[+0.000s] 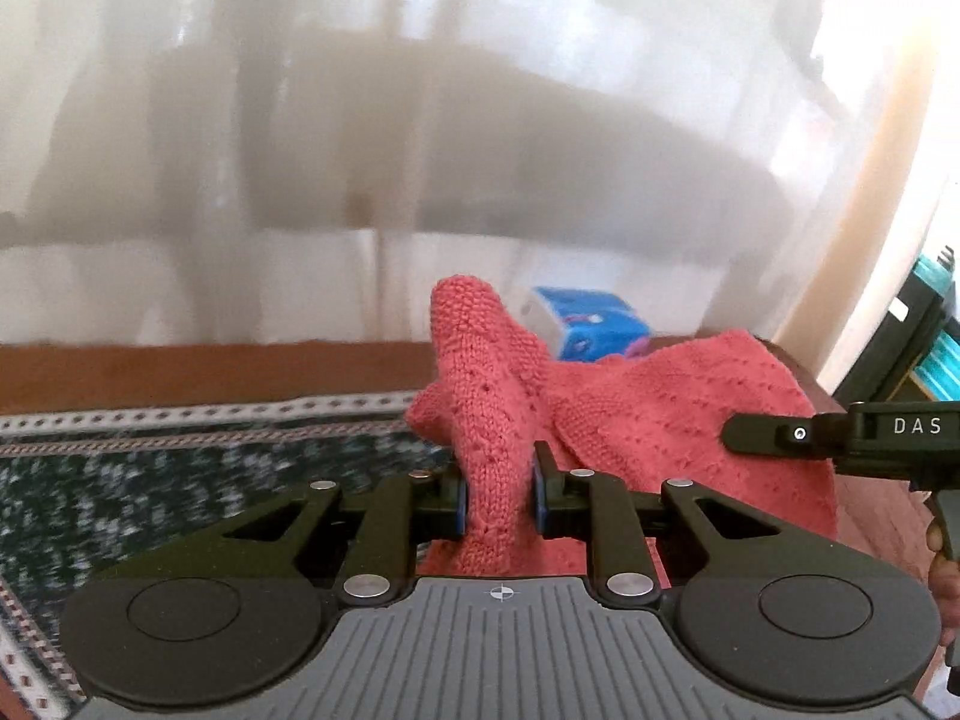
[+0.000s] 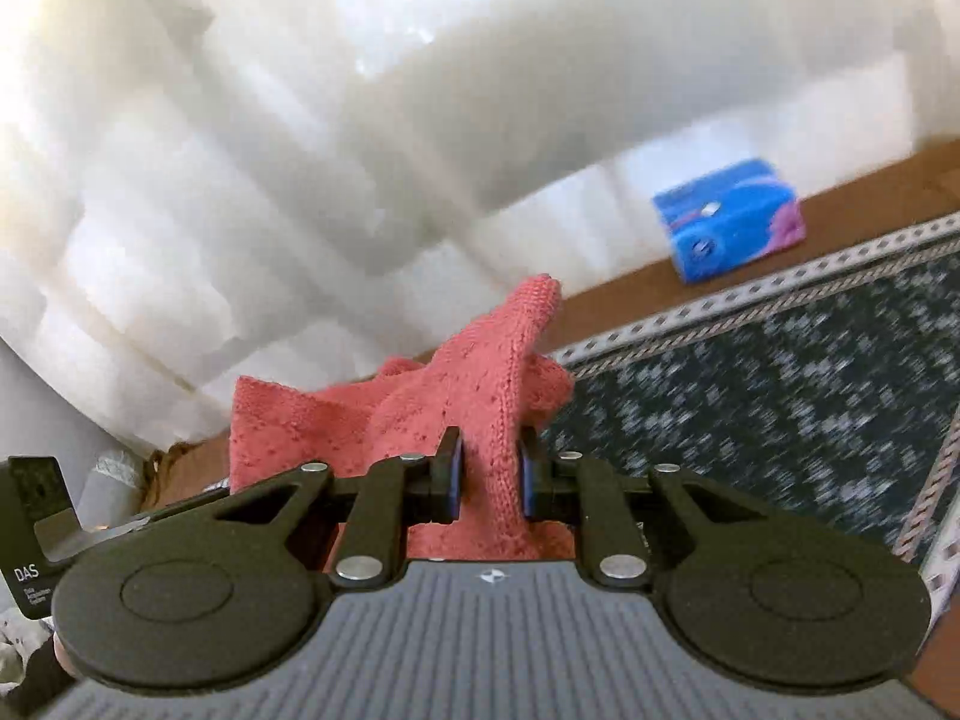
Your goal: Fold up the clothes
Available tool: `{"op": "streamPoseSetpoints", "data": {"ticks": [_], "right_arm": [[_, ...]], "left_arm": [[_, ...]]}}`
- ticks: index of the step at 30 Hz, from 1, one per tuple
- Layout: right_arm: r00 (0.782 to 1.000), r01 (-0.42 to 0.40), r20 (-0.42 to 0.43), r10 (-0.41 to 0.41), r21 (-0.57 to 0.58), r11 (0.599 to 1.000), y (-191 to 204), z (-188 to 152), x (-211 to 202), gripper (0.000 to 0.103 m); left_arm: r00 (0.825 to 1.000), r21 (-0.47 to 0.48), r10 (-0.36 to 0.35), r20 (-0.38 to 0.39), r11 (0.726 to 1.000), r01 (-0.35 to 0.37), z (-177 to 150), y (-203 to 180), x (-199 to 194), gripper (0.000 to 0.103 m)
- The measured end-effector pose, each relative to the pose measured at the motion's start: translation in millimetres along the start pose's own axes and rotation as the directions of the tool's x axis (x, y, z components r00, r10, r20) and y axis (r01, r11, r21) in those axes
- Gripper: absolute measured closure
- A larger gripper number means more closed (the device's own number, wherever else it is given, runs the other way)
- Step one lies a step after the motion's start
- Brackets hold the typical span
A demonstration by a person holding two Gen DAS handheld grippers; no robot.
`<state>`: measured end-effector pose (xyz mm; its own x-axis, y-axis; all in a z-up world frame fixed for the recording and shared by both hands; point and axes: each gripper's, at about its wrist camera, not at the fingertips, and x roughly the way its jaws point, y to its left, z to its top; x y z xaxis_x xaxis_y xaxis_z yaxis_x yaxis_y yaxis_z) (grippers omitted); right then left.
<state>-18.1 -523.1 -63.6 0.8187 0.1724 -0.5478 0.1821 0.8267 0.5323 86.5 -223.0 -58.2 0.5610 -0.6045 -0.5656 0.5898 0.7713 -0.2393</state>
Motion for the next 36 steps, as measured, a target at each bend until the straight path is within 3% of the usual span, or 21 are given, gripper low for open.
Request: {"op": "streamPoseSetpoints", "data": {"ticks": [5, 10, 18, 23, 29, 33, 36], "right_arm": [[0.999, -0.025, 0.021, 0.024, 0.004, 1.0, -66.8, 27.6, -24.4, 0.083], [0.998, -0.056, 0.005, 0.057, -0.021, 0.998, -150.8, 64.8, -45.3, 0.083], [1.0, -0.009, -0.02, 0.009, -0.013, 1.0, -269.7, 123.8, -65.6, 0.082], [0.999, 0.035, -0.036, -0.034, 0.032, 0.999, -335.2, 139.8, -57.7, 0.082], [0.995, 0.067, -0.07, -0.063, 0.054, 0.996, -379.4, 141.9, -25.4, 0.082], [0.991, 0.103, -0.085, -0.098, 0.047, 0.994, -397.0, 135.7, -5.1, 0.078], [0.987, 0.143, -0.076, -0.139, 0.046, 0.989, -403.2, 131.6, -3.2, 0.067]], "left_arm": [[1.0, 0.021, 0.023, 0.001, 1.0, -0.023, 3.8, -74.3, 34.4, 0.087], [0.998, 0.002, 0.063, -0.019, 0.998, -0.063, 6.8, -157.1, 93.3, 0.087], [0.995, -0.031, 0.052, -0.088, 0.998, -0.055, 20.2, -253.9, 197.2, 0.087], [0.989, -0.02, 0.066, -0.135, 0.997, -0.069, 16.6, -278.2, 257.1, 0.086], [0.974, -0.01, 0.111, -0.197, 0.993, -0.115, 0.4, -279.9, 298.5, 0.084], [0.968, -0.007, 0.131, -0.215, 0.991, -0.135, -3.6, -270.3, 305.4, 0.069], [0.967, 0.001, 0.135, -0.217, 0.99, -0.138, -1.5, -261.4, 304.5, 0.056]]}}
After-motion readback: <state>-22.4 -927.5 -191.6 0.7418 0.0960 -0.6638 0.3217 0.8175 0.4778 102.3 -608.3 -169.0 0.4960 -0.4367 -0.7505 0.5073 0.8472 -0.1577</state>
